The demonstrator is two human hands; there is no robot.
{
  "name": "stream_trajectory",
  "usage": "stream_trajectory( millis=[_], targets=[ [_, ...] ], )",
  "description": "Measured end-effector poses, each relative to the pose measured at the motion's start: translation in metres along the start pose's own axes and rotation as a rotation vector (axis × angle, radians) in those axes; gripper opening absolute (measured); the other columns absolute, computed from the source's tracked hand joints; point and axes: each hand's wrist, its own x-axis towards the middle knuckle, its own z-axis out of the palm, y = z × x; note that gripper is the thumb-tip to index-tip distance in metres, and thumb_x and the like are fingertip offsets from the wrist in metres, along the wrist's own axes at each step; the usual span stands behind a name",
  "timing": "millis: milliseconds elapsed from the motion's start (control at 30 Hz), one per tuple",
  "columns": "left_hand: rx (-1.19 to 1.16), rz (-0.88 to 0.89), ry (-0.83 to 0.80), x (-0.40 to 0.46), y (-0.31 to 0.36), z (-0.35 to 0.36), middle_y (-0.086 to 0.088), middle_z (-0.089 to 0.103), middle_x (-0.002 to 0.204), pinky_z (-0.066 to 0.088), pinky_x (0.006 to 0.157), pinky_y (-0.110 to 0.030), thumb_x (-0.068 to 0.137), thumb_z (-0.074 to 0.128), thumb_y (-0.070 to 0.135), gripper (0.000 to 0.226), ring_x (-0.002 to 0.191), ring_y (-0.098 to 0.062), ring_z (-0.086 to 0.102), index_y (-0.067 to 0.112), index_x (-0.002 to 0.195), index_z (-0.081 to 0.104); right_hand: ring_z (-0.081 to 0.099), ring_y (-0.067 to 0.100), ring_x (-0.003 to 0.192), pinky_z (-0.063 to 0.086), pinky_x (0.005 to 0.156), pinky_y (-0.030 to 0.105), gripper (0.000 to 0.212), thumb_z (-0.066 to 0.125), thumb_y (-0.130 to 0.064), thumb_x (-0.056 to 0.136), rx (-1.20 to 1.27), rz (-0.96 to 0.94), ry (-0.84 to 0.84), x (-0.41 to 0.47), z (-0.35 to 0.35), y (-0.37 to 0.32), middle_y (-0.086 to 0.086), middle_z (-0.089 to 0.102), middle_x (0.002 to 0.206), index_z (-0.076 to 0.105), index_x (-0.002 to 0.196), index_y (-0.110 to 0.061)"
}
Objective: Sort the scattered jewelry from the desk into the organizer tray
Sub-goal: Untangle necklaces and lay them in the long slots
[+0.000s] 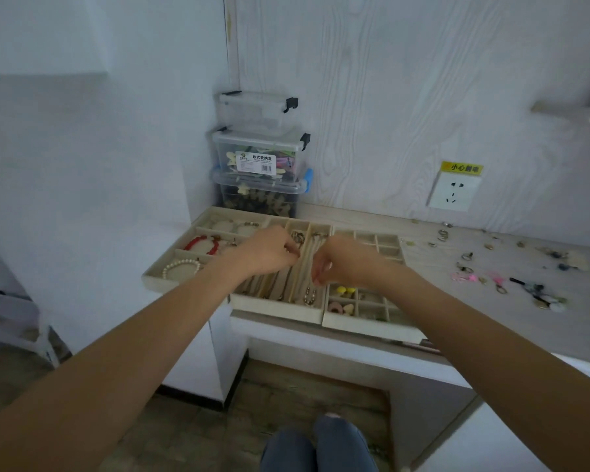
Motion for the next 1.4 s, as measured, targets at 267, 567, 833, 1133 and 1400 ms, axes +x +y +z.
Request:
stream_trajectory(
  millis=[267, 567, 833, 1133, 1400],
  targets=[
    [0.008, -0.016, 0.006, -0.03, 0.004, 0.01, -0.004, 0.054, 0.135, 0.034, 0.088, -0.021, 0.092, 0.054, 0.018, 0.033, 0.121, -0.018, 0.051, 0.015, 0.124, 0.061, 0.065, 0.014, 0.091, 0.053, 0.08, 0.029, 0.017, 0.071, -0.02, 0.079, -0.059, 0.009, -0.029, -0.019, 0.012, -0.017, -0.003, 0.073, 0.095, 0.075, 0.095, -0.02],
    [0.014, -0.023, 0.024, -0.038, 0.011, 0.015, -0.005, 0.058, 0.129, 0.034, 0.083, -0.019, 0.092, 0.051, 0.013, 0.034, 0.116, -0.019, 0.054, 0.014, 0.125, 0.061, 0.062, 0.02, 0.068, 0.057, 0.078, 0.036, 0.02, 0.06, -0.01, 0.08, -0.193, 0.042, -0.017, -0.021, 0.016, -0.032, 0.005, 0.068, 0.081, 0.072, 0.096, -0.014],
    [0.04, -0.009, 0.041, -0.044, 0.012, 0.016, -0.004, 0.063, 0.121, 0.037, 0.081, -0.02, 0.094, 0.048, 0.013, 0.031, 0.106, -0.019, 0.058, 0.013, 0.121, 0.064, 0.061, 0.02, 0.068, 0.057, 0.073, 0.032, 0.019, 0.058, -0.008, 0.082, -0.182, 0.07, 0.008, -0.024, 0.016, -0.033, 0.003, 0.067, 0.083, 0.071, 0.096, -0.011],
    [0.046, -0.02, 0.01, -0.052, 0.013, 0.014, -0.005, 0.058, 0.13, 0.038, 0.091, -0.025, 0.095, 0.044, 0.013, 0.035, 0.116, -0.021, 0.054, 0.014, 0.126, 0.06, 0.068, 0.023, 0.075, 0.056, 0.077, 0.033, 0.019, 0.059, -0.006, 0.083, -0.157, 0.077, -0.055, -0.02, 0.016, -0.032, 0.007, 0.069, 0.079, 0.069, 0.098, -0.006],
    [-0.923, -0.22, 0.002, -0.055, 0.014, 0.01, -0.009, 0.048, 0.088, 0.041, 0.081, -0.026, 0.09, 0.039, -0.005, 0.027, 0.08, -0.017, 0.041, 0.0, 0.105, 0.061, 0.051, -0.007, 0.049, 0.036, 0.049, 0.006, 0.018, 0.06, -0.012, 0.089, 0.355, -0.027, 0.239, -0.048, -0.005, -0.023, -0.006, 0.059, 0.071, 0.07, 0.103, -0.01]
  ],
)
